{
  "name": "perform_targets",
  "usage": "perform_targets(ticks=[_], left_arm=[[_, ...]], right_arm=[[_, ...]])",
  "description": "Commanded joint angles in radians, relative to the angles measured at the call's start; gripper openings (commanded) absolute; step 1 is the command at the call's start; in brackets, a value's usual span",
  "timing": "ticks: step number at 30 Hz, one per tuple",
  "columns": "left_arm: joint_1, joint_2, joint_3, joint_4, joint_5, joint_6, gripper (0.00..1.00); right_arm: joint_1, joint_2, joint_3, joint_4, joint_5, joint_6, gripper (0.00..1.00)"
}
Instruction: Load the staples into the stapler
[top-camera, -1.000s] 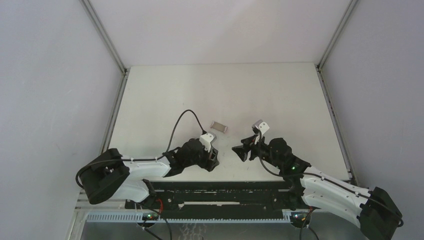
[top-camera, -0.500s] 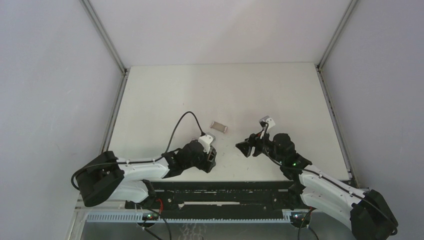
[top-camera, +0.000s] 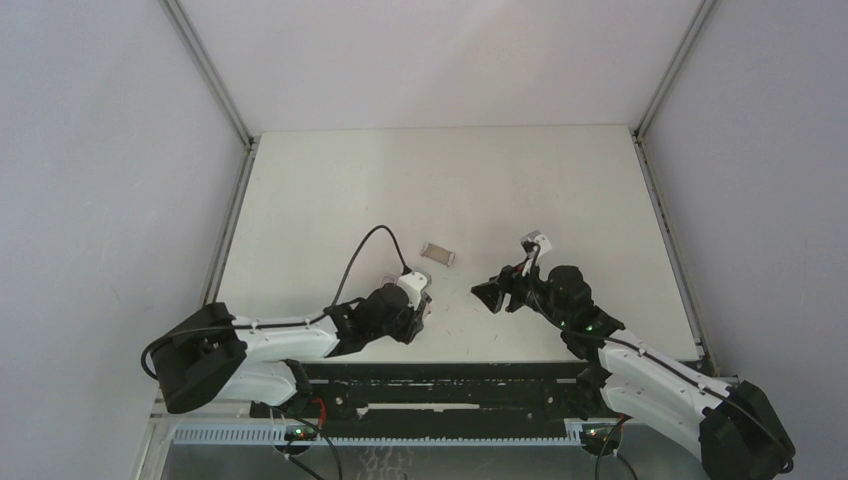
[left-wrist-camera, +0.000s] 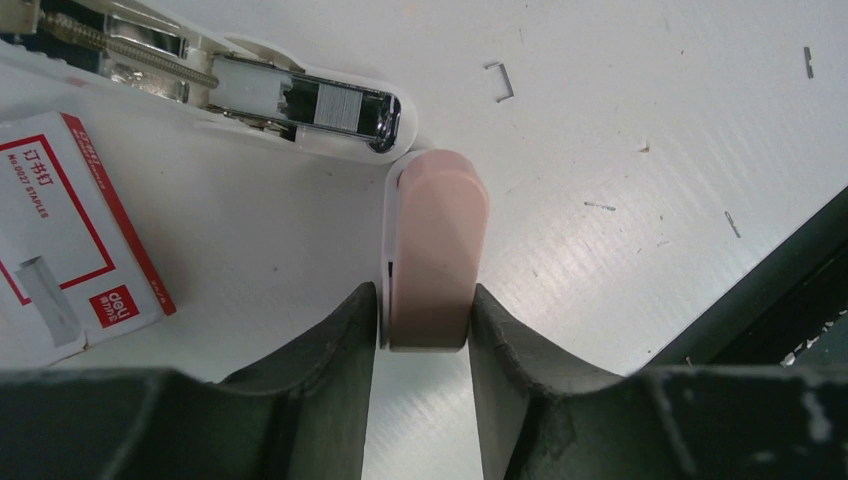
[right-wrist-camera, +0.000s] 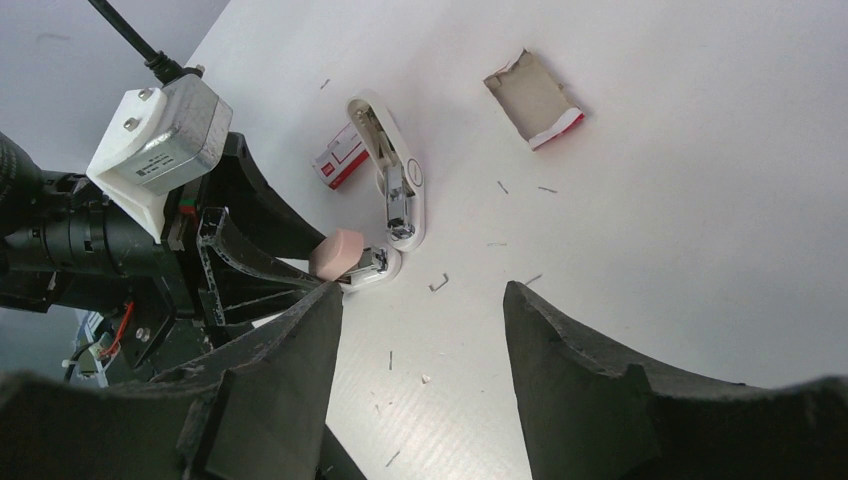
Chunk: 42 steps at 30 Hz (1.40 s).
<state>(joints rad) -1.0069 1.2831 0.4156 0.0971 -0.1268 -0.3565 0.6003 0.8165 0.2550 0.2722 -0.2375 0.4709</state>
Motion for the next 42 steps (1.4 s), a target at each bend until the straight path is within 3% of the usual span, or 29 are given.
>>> perform_targets(ticks=[1,4,5,11,21,29,37,42], left_arm=[[-0.023,0.032,0.015,-0.087,0.009,0.001,0.2],[-0.04,-0.015,0.006,-0.043,0.011,0.011,0.02],[-0.044,-0.048,0.004,-0.024,0.019,0.013,0.0],[-0.05,-0.201,-0.001,0.138,0.096,-0.038,0.0],[-0.061,-0.265,0.041,0.164,0.152,-0.057,0.0],[-0.071,-0.259,0.042,0.195,0.177,-0.06,0.0],[-0.088,-0.267,0.053,0.211,0.175,-0.049,0.0],[-0.091,-0.265,0.058,0.208,0.174,-0.048,0.0]], right_arm=[[-0.01,-0.057,0.055,-0.083,0.037,0.062,0.61],[-0.011,-0.101,0.085,-0.168,0.022,0.148,0.62],[-0.01,-0.118,0.083,-0.178,0.011,0.188,0.63],[0.004,-0.169,0.034,-0.137,-0.082,0.367,0.77],[0.072,-0.043,0.084,-0.009,-0.182,0.486,0.82],[0.139,0.069,0.114,0.064,-0.139,0.505,0.82],[0.176,0.188,0.174,0.01,-0.095,0.509,0.81],[0.199,0.237,0.188,0.068,-0.134,0.528,0.72]])
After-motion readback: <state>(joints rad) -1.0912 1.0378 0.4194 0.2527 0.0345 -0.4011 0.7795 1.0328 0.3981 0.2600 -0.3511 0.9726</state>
